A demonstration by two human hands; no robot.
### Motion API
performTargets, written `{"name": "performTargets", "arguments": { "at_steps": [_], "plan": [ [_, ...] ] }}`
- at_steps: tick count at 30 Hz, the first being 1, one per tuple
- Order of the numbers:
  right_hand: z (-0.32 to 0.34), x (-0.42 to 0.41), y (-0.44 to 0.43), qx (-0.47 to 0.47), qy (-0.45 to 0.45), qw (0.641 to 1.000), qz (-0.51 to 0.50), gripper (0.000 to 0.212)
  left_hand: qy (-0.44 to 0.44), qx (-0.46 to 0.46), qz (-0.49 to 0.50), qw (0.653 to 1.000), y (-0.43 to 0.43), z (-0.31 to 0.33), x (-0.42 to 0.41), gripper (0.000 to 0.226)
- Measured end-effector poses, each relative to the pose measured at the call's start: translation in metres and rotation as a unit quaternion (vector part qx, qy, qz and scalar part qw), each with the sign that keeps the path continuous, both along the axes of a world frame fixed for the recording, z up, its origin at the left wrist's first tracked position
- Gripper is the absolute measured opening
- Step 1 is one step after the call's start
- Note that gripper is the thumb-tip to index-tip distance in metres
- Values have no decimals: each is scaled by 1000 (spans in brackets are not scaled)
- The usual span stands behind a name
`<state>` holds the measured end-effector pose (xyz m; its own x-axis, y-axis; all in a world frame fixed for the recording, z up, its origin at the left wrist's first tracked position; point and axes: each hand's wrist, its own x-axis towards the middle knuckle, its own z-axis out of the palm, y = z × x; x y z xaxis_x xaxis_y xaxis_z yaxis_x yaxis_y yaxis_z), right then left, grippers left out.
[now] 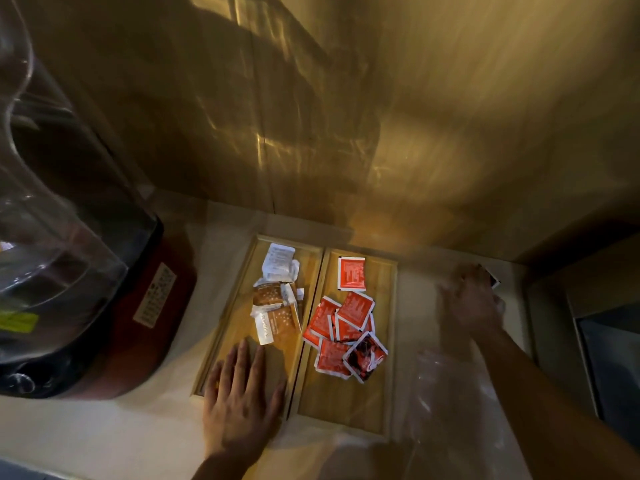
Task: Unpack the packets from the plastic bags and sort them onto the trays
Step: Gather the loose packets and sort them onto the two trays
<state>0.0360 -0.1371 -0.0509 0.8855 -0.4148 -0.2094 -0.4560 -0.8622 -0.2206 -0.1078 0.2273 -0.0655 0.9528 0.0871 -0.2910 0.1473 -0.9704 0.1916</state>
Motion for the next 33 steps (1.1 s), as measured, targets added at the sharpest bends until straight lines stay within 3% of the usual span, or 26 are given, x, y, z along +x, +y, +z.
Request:
{"name": "performTargets", "arguments": {
  "at_steps": [4,7,11,16,19,21,28,33],
  "plan": [
    [-11,-5,-15,17,44,999,26,60,-35,-11,16,999,-3,0,1,76],
    [-7,-17,2,29,3,998,63,49,-55,1,22,998,-7,1,2,74],
    [-1,-39,42,124,-3,987,98,40,-49,14,25,998,-10,4,4,76],
    [11,-48,59,-12,-68,984,164,35,-17,0,29,999,-9,5,5,78],
    [13,-28,54,44,-42,993,102,9,-5,-18,29,999,-8,5,5,78],
    [14,-15,50,97,-24,994,44,8,-2,-27,27,999,-8,5,5,78],
    [10,1,43,136,54,989,-8,58,-13,-47,11,999,-6,1,4,71],
    [7,-8,48,213,8,977,-9,17,-8,-54,7,998,-5,2,5,69]
  ]
}}
